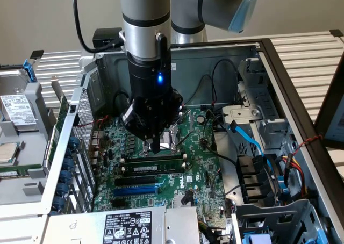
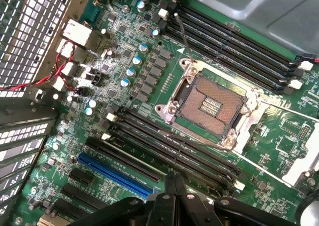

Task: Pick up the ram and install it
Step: 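Press down the ram until it locks into place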

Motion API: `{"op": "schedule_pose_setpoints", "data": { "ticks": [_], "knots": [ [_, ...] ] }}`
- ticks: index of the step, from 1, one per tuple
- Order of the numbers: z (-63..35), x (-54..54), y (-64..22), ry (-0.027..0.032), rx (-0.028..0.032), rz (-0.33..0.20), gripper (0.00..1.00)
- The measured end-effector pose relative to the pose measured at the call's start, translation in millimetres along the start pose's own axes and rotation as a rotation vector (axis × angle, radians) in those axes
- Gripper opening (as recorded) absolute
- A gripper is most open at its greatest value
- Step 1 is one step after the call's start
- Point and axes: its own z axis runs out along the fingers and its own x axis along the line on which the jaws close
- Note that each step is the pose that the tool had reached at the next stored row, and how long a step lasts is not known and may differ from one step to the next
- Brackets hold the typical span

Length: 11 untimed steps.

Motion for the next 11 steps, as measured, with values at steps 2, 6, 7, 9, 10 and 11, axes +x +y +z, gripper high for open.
{"op": "schedule_pose_setpoints", "data": {
  "ticks": [2,6,7,9,10,11],
  "knots": [
    [0.0,0.0,0.0,0.0,0.0001,0.021,0.1],
    [-0.1,0.1,0.0,0.0018,-0.0008,0.07,0.1],
    [-0.1,0.1,0.0,0.0024,-0.0011,0.083,0.1],
    [-0.1,0.0,0.0,0.0033,-0.0018,0.109,0.1],
    [-0.1,0.0,0.0,0.0034,-0.0021,0.121,0.1],
    [-0.1,0.0,0.0,0.0034,-0.0022,0.132,0.1]
  ]
}}
